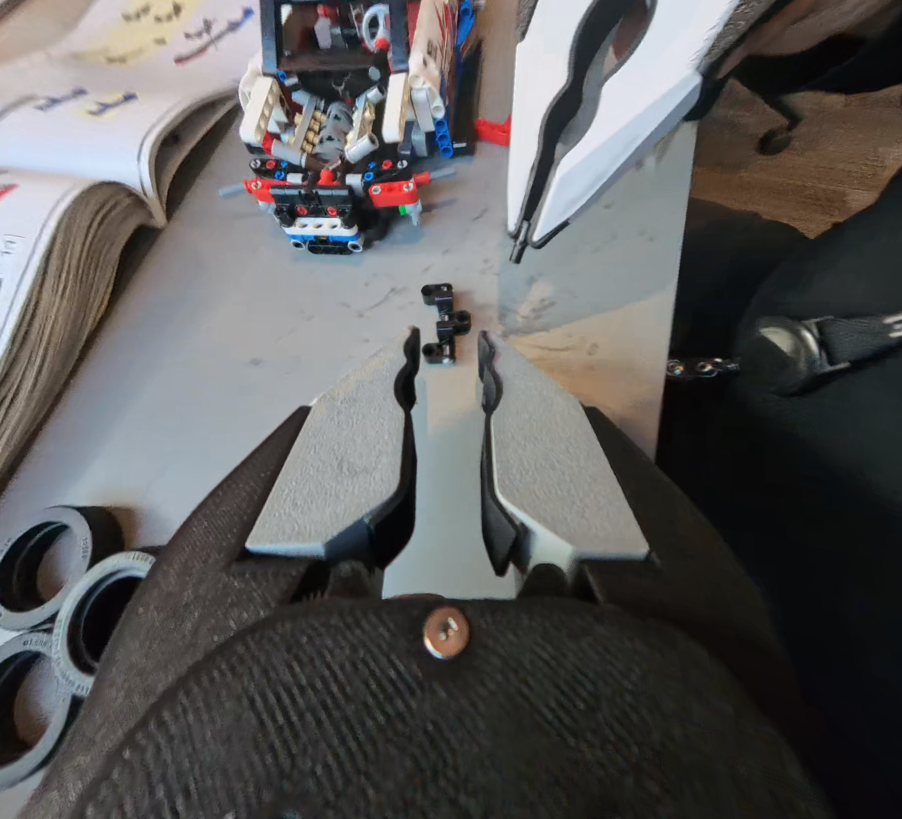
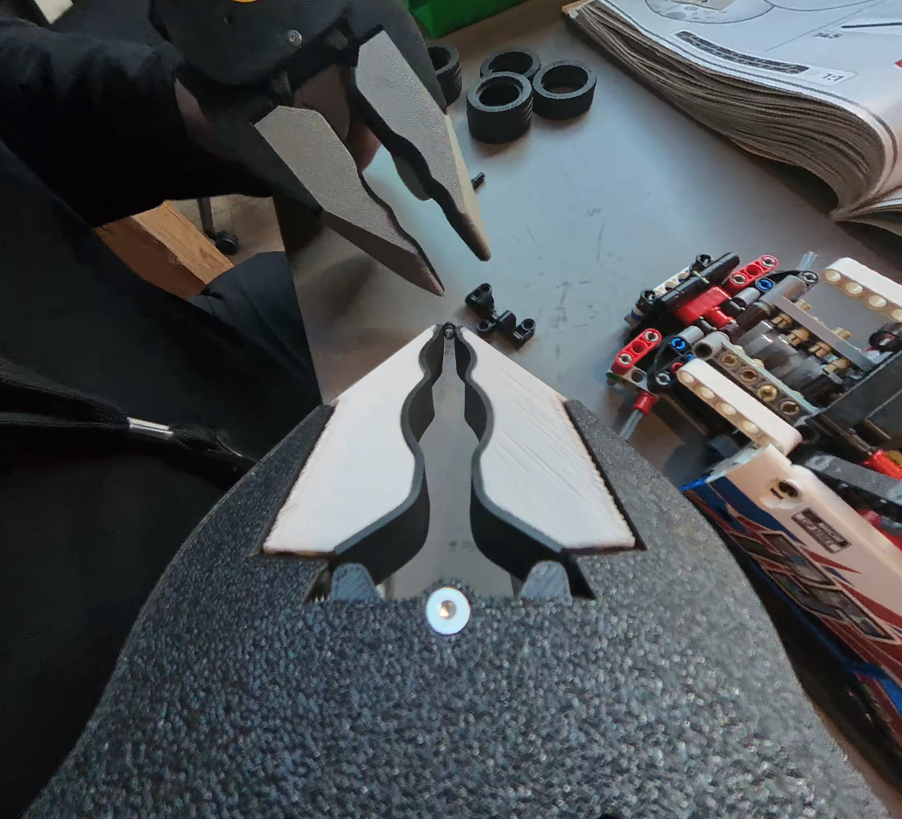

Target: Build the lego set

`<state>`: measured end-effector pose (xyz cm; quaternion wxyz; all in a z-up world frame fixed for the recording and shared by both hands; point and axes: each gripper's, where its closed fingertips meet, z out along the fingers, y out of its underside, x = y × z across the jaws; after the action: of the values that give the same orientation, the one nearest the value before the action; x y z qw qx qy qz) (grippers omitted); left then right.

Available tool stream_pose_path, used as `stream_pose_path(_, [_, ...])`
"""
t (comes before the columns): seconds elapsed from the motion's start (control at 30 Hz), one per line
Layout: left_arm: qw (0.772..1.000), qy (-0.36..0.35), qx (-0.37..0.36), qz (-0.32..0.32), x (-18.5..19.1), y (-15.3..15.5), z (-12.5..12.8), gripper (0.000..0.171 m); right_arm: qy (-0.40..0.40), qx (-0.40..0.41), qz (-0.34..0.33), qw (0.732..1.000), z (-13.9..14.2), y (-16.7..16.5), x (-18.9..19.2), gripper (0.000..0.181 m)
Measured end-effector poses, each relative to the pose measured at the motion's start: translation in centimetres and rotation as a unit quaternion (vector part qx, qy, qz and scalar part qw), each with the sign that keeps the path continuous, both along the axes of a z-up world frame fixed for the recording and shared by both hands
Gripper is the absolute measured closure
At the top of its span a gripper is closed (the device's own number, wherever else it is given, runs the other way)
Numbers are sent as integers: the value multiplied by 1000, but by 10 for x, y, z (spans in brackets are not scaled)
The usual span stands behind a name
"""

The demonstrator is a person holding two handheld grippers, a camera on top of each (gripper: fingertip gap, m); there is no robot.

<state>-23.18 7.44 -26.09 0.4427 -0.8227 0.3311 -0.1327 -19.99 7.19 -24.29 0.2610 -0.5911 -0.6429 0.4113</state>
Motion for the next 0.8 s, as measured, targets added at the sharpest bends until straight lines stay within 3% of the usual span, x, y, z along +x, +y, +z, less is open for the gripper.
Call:
stream_pose_path(0.17, [995,25,-90,-40,1,5,-26,148,-46,22,1,999,-9,9,-6,178])
stream_pose_path(0.23, [993,8,-104,-48,4,7,-25,157,-61,36,6,997,-14,10,-9,178])
stream_pose_path(0.47, [992,4,-107,-62,11,12,-25,160,-115,103,23,988,-25,15,-8,178])
stream_pose_path(0.8, [993,-12,-115,-21,21,14,-25,160,-169,127,27,977,-31,16,-2,178])
